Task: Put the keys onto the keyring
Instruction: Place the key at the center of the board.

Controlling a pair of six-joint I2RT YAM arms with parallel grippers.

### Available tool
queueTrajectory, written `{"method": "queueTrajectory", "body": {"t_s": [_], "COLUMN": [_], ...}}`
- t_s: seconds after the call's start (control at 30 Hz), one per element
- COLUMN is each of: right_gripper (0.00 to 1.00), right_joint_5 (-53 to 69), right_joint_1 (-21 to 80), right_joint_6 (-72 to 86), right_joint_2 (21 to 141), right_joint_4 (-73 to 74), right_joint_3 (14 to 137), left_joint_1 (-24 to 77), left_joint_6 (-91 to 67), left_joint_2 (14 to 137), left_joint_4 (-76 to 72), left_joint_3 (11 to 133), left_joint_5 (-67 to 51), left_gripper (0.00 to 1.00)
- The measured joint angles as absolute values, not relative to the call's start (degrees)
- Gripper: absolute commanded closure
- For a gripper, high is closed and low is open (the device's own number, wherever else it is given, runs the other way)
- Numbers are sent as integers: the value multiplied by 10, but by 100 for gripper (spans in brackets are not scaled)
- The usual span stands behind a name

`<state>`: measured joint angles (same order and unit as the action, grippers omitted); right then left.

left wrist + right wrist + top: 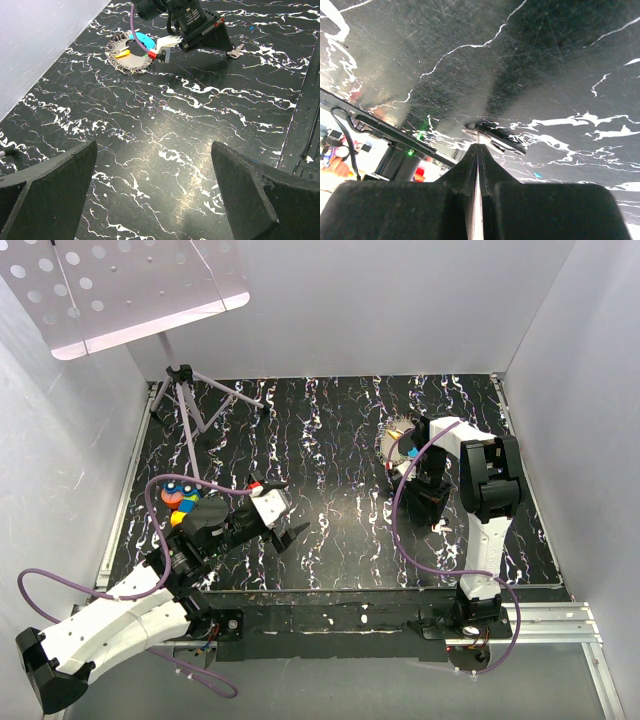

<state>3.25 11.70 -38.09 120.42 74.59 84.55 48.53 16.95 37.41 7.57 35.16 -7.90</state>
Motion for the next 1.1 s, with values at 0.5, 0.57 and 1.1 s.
{"method": "queueTrajectory", "body": {"t_s": [0.5,0.57,1.1], "right_gripper": [79,76,56], "right_joint_5": [43,43,47], "right_joint_1": [117,117,117], "right_joint_6": [-379,-379,-377], "right_joint_2": [1205,1205,1204], "right_joint_4": [746,746,747], "right_joint_3": [847,847,866], "left_joint_1": [485,485,485], "left_joint_6": [170,170,170], "left_joint_2": [374,374,374], "left_joint_4": [76,76,77], "left_joint_3": [352,352,352], "left_joint_5": [-79,-79,-79], "left_gripper": [2,2,2]}}
